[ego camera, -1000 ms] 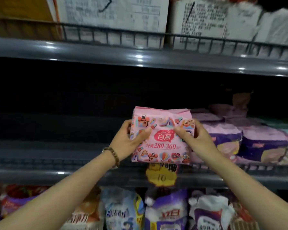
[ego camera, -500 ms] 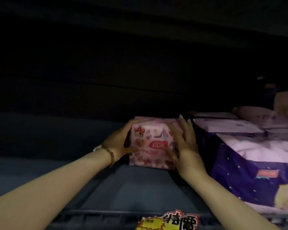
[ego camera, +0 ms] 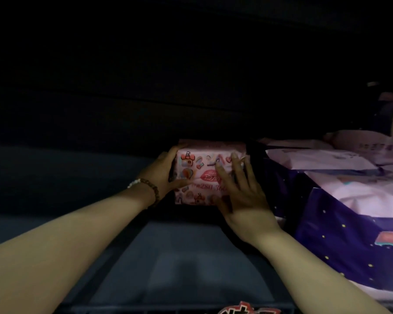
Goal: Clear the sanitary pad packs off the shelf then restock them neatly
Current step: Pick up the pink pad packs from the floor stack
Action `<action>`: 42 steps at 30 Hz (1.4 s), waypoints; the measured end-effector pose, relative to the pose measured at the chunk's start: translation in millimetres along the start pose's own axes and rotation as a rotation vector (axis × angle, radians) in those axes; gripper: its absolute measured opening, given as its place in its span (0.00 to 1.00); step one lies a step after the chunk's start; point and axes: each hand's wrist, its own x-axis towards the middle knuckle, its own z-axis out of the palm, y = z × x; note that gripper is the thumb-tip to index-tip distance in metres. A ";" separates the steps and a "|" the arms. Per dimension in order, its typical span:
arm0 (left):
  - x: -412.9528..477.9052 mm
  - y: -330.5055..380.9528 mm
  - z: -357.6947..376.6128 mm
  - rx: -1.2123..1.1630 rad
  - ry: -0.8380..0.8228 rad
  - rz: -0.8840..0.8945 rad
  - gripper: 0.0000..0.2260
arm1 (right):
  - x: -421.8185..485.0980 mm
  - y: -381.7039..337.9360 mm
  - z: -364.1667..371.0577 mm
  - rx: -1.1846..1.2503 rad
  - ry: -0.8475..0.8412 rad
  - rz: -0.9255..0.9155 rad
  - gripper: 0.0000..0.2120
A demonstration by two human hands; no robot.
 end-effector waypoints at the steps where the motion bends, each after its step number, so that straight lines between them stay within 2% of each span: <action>1: -2.6 2.6 -3.7 0.005 -0.015 -0.019 0.40 | -0.4 -0.7 -1.5 0.006 -0.008 0.002 0.34; 5: -21.0 24.1 -24.0 -0.004 -0.052 -0.145 0.46 | -5.8 -8.5 -13.1 0.049 -0.060 0.042 0.31; 8: -50.8 50.4 -44.4 0.231 -0.140 -0.203 0.37 | -17.5 -22.1 -35.0 0.072 -0.164 0.059 0.30; 11: -99.1 81.6 -65.0 0.448 -0.201 -0.112 0.28 | -37.4 -45.1 -69.3 0.214 -0.113 0.053 0.28; 14: -154.4 106.3 -78.7 0.419 -0.154 -0.044 0.27 | -75.2 -68.2 -104.6 0.257 -0.072 0.006 0.28; 18: -235.2 121.5 -85.4 0.347 -0.075 0.046 0.32 | -153.1 -101.7 -130.5 0.372 -0.097 -0.049 0.26; 21: -301.2 117.4 -67.7 0.213 -0.075 -0.049 0.33 | -216.2 -121.4 -119.2 0.532 -0.094 -0.047 0.23; 23: -343.2 110.3 -43.4 0.205 -0.211 -0.133 0.35 | -254.5 -128.7 -92.7 0.548 -0.155 -0.019 0.23; 26: -395.3 83.0 -2.1 0.103 -0.442 -0.393 0.28 | -306.6 -137.9 -46.4 0.566 -0.341 0.088 0.23; 28: -421.9 64.7 19.7 0.000 -0.516 -0.552 0.29 | -334.4 -142.1 -16.9 0.580 -0.461 0.192 0.25; 30: -441.9 44.7 38.7 -0.044 -0.518 -0.673 0.31 | -356.3 -146.6 8.0 0.648 -0.559 0.355 0.28; 33: -458.6 21.2 59.5 -0.085 -0.478 -0.840 0.31 | -371.7 -154.8 31.0 0.821 -0.688 0.731 0.30; 34: -461.1 16.4 64.3 -0.104 -0.478 -0.887 0.31 | -375.3 -156.4 37.5 0.878 -0.720 0.841 0.27; 37: -463.1 9.9 72.3 -0.143 -0.476 -0.987 0.31 | -380.1 -160.8 48.4 1.092 -0.803 1.007 0.05; 38: -464.5 5.9 76.1 -0.152 -0.461 -1.004 0.31 | -381.9 -162.1 49.7 1.130 -0.824 1.045 0.05; 42: -469.7 0.6 87.5 -0.141 -0.447 -1.038 0.31 | -400.9 -165.4 72.3 1.236 -0.904 1.146 0.27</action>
